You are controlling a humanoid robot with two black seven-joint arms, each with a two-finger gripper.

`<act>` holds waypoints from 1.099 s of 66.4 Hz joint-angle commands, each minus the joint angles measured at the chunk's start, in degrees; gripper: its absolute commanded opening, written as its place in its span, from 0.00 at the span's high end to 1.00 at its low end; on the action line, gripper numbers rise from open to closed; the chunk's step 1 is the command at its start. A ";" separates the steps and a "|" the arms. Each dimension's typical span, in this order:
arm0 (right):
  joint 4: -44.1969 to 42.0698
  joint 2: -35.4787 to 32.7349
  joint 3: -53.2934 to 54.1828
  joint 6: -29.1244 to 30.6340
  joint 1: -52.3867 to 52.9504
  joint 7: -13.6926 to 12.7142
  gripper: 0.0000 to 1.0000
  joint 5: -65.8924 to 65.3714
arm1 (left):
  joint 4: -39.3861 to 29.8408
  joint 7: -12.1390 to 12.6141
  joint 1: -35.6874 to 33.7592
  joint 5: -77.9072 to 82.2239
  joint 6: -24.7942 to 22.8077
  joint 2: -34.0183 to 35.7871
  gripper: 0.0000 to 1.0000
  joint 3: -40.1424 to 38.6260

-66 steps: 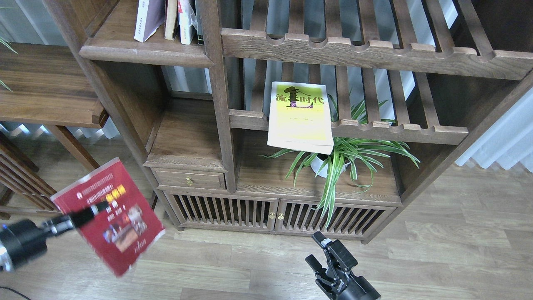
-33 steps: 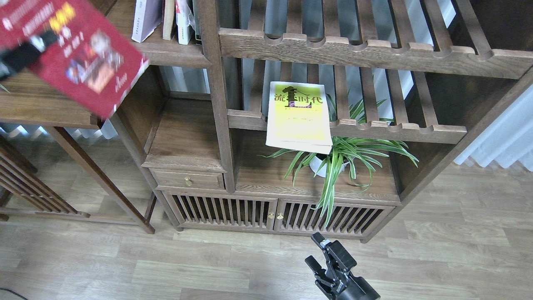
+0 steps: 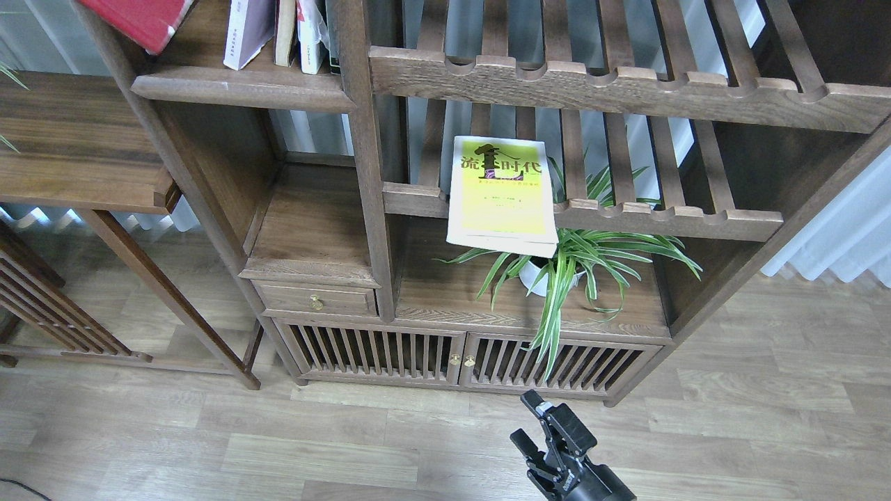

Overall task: Organize books on shelf
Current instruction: 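Set the red book on the upper shelf with the left gripper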

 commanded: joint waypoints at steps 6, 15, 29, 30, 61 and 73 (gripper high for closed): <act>0.00 0.09 -0.26 0.01 0.19 -0.08 0.01 0.00 | 5.24 0.00 -7.98 0.11 0.01 2.65 0.98 7.10; 0.00 0.00 -0.17 0.01 0.28 -0.08 0.01 0.00 | 10.15 0.00 -14.83 1.08 0.01 2.12 0.98 13.69; 0.09 -0.09 0.18 0.01 0.28 -0.08 0.01 0.08 | 20.78 0.00 -25.98 4.40 0.01 -3.32 0.98 21.51; 0.09 -0.09 0.18 0.01 0.28 -0.08 0.01 0.08 | 21.40 0.00 -26.61 5.03 0.01 -3.68 0.98 21.69; 0.44 -0.09 0.18 0.01 -0.16 -0.08 0.01 0.17 | 40.57 0.00 -37.25 10.83 0.01 -15.02 0.98 31.09; 0.62 0.00 0.09 0.01 -0.07 -0.08 0.01 0.17 | 48.21 0.00 -42.34 11.45 0.01 -17.92 0.98 38.65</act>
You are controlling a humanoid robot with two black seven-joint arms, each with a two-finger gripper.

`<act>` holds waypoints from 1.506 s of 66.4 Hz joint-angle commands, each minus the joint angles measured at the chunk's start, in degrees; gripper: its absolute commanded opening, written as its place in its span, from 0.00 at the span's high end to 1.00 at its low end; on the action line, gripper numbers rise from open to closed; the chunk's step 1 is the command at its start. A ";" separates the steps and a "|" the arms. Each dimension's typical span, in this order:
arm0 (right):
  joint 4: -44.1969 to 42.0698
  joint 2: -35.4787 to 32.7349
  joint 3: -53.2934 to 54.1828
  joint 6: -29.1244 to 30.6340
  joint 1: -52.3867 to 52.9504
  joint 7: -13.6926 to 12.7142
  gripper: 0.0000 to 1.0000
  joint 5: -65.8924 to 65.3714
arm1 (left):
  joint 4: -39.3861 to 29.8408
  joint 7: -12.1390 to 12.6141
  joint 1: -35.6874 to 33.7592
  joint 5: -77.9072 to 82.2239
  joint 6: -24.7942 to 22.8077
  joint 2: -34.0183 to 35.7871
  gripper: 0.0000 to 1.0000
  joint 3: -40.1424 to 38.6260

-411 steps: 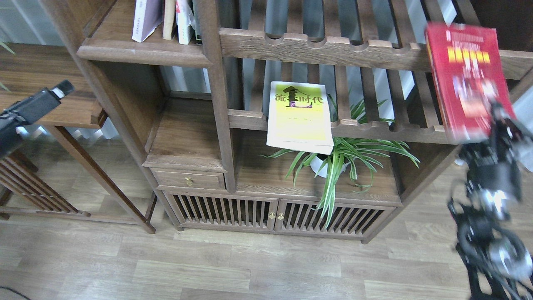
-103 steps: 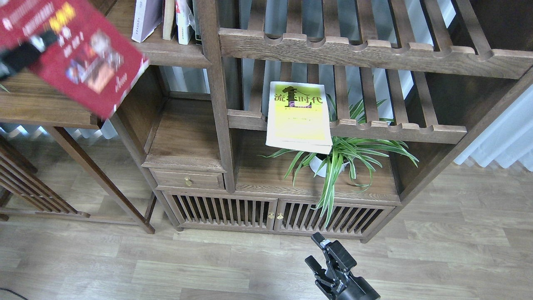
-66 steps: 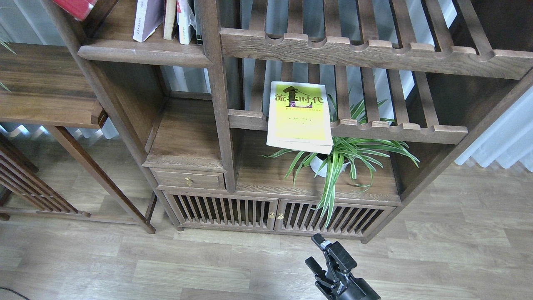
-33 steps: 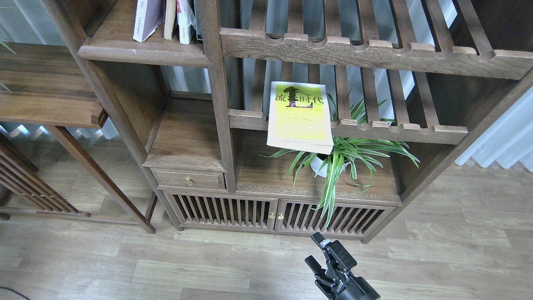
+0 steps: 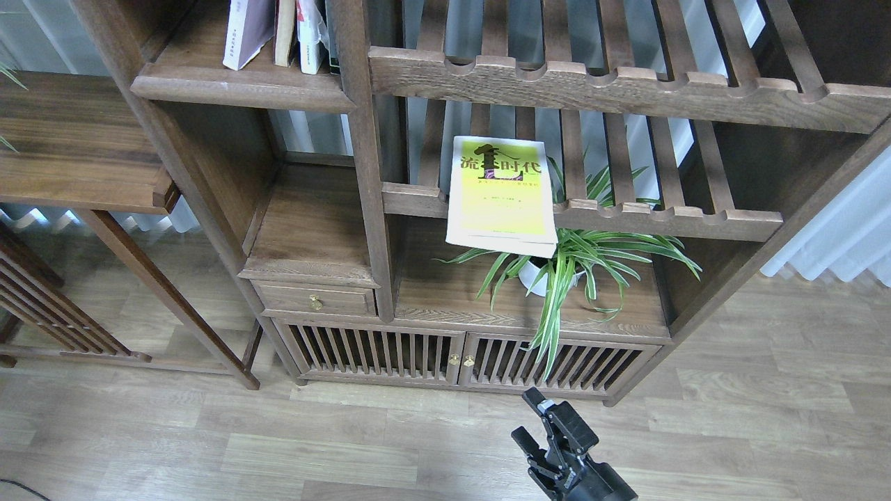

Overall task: Organize books on shelf
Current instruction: 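Set the red book on the upper shelf with the left gripper, then release the red book and withdraw the left gripper from the upper shelf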

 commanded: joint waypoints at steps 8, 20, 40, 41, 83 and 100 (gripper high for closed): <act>0.19 0.05 0.05 0.00 0.09 -0.08 0.01 0.00 | 10.21 0.00 -5.50 0.45 0.00 -4.29 0.98 10.79; 0.19 0.14 0.14 0.00 0.00 0.01 0.01 0.00 | 11.70 0.00 -5.42 0.54 0.00 -6.31 0.98 14.74; 0.19 0.23 0.32 0.00 -0.09 0.01 0.01 0.09 | 13.64 0.00 -5.07 0.54 0.00 -7.20 0.98 17.56; 0.19 0.23 0.32 0.00 -0.09 0.01 0.01 0.09 | 13.81 0.00 -4.89 0.45 0.00 -7.11 0.98 17.65; 0.28 0.40 0.32 0.00 -0.62 0.01 0.01 0.09 | 16.72 -24.66 -0.15 -0.25 0.00 -10.27 0.96 19.41; 0.28 0.40 0.40 0.00 -0.79 0.01 0.01 0.09 | 21.02 -24.31 0.21 -1.48 0.00 -14.93 0.96 18.70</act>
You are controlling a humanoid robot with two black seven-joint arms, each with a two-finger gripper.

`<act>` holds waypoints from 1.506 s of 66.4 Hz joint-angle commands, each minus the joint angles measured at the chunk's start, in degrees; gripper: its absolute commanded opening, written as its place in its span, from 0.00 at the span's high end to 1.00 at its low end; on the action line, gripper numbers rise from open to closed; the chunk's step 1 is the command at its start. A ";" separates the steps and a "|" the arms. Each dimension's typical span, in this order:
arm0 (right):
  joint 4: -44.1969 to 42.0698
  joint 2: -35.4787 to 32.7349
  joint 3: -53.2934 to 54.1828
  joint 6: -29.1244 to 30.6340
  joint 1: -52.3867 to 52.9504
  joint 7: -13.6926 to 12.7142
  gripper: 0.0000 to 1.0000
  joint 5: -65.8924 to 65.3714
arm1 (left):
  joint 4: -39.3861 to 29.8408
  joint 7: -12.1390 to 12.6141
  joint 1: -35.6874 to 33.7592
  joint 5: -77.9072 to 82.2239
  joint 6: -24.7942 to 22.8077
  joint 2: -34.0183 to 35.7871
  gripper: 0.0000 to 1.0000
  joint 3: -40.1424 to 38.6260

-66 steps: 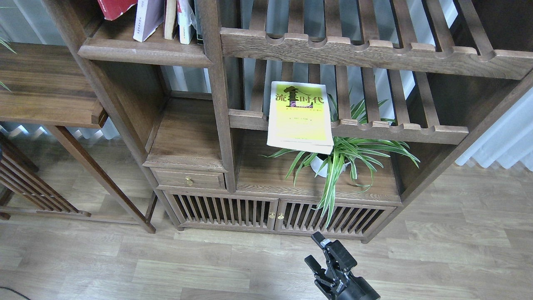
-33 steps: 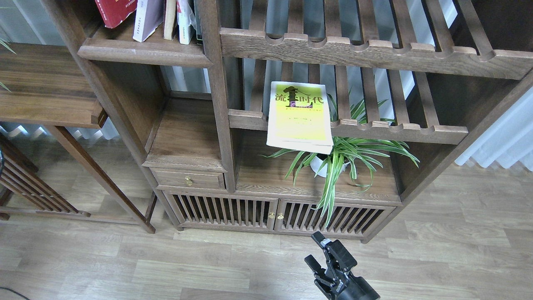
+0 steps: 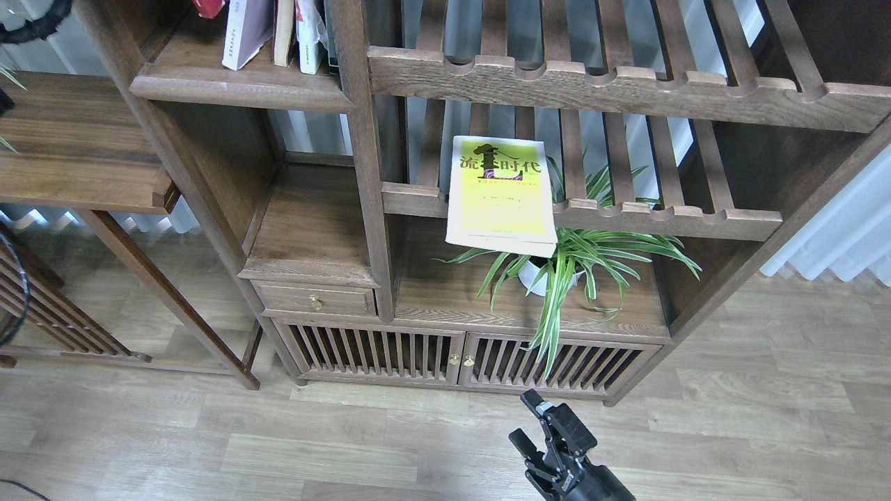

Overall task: Organize books on shelf
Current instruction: 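Release the red book and withdraw the left gripper from the upper shelf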

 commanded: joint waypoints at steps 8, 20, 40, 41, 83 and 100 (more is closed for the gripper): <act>-0.01 0.00 0.06 -0.01 -0.53 0.00 0.01 0.00 | 2.82 2.81 -0.80 -1.32 0.00 -2.20 0.94 0.49; -0.01 0.00 -0.29 -0.01 -0.62 0.00 0.01 0.00 | 2.82 7.04 -0.89 -2.29 0.00 -2.64 0.94 -0.22; -0.01 0.35 -0.46 -0.01 -0.89 0.00 0.01 0.00 | 2.91 18.46 -0.98 -6.24 0.00 -2.73 0.96 -0.13; -0.01 0.35 -0.46 -0.01 -0.97 0.00 0.01 0.00 | 2.91 18.46 -1.06 -6.24 0.00 -2.82 0.96 -0.22; -0.10 0.70 -0.64 -0.01 -1.41 0.00 0.01 -0.09 | 2.21 12.67 -3.35 -6.42 0.00 -3.35 0.45 -0.31; -0.10 0.79 -0.38 -0.01 -1.41 0.00 0.01 0.00 | -1.48 6.16 -3.70 -6.50 0.00 -3.26 0.29 -2.32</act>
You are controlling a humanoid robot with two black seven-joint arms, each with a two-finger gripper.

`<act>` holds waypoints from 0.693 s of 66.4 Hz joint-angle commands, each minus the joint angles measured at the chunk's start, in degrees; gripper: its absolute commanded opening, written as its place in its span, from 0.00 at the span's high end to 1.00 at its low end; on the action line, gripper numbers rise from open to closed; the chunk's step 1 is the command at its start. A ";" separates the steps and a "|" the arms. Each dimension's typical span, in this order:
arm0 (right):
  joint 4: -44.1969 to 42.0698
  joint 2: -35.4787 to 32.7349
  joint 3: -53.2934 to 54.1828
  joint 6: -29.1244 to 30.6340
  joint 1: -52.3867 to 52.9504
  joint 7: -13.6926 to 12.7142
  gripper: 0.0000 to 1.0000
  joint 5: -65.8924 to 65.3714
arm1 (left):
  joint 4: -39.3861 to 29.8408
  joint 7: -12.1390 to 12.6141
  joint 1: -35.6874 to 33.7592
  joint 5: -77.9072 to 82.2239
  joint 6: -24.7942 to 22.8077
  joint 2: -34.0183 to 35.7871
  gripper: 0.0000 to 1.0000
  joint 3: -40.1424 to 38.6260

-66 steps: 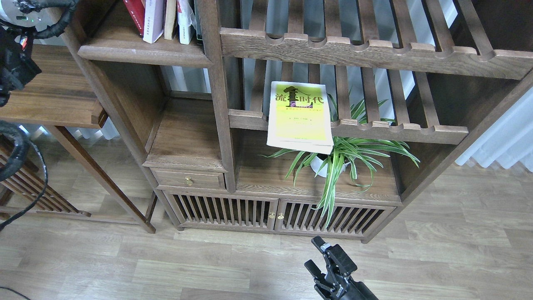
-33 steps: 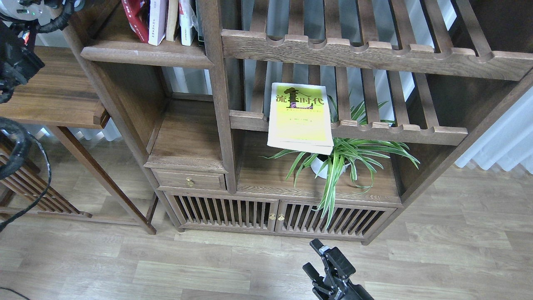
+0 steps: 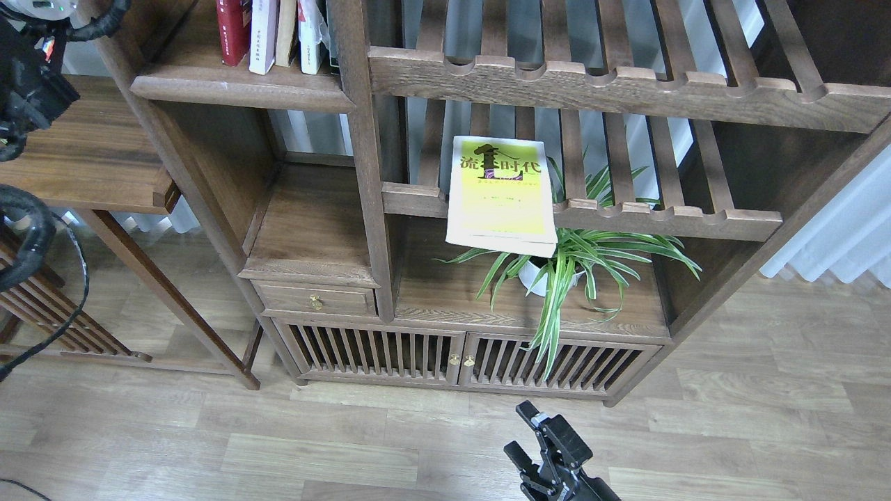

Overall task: Organize books on shelf
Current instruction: 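Release the red book and withdraw the left gripper from the upper shelf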

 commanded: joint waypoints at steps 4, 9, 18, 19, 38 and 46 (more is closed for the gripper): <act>0.09 0.01 0.41 0.01 -0.27 0.09 0.01 0.07 | -2.78 -4.88 0.37 -0.19 0.00 0.61 0.23 -4.31; 0.09 0.01 0.50 0.01 -0.53 0.09 0.01 0.16 | -4.18 -4.88 0.63 -0.63 0.00 0.87 0.17 -5.81; 0.18 0.10 0.67 0.01 -0.71 0.09 0.01 0.16 | -11.55 -4.44 2.83 -2.56 0.00 3.85 0.13 -7.48; 0.18 0.10 0.67 0.01 -0.71 0.09 0.01 0.16 | -12.18 -4.44 3.01 -2.56 0.00 4.12 0.13 -7.57; 0.44 0.10 0.76 0.01 -0.88 0.09 0.01 1.04 | -30.63 -3.91 12.50 -5.11 0.00 15.81 0.07 -10.99; 0.70 0.18 0.59 0.01 -1.32 0.09 0.01 0.95 | -39.68 -3.91 17.68 -7.39 0.00 22.40 0.07 -13.19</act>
